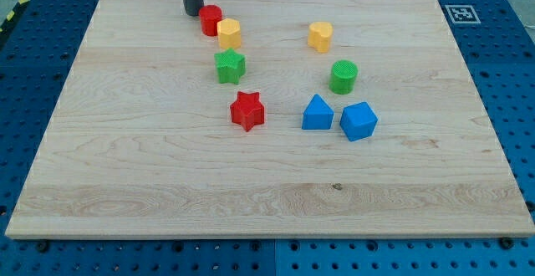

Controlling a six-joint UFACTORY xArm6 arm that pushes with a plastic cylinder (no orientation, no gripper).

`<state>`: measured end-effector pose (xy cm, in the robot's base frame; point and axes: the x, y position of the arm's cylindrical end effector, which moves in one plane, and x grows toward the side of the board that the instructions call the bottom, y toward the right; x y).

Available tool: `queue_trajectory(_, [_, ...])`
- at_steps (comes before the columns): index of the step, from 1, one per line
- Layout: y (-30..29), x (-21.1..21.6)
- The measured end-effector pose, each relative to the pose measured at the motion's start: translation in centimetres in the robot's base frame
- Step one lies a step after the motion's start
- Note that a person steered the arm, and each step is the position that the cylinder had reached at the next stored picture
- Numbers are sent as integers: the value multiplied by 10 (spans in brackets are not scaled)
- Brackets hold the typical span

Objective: Move the red circle to the right

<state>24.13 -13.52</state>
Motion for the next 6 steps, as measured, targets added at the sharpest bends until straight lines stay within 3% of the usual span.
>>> queue_trajectory(1, [-29,8])
queue_trajectory(2, [-12,37])
queue_trajectory(4, [52,21])
queue_trajectory(6, [74,-10])
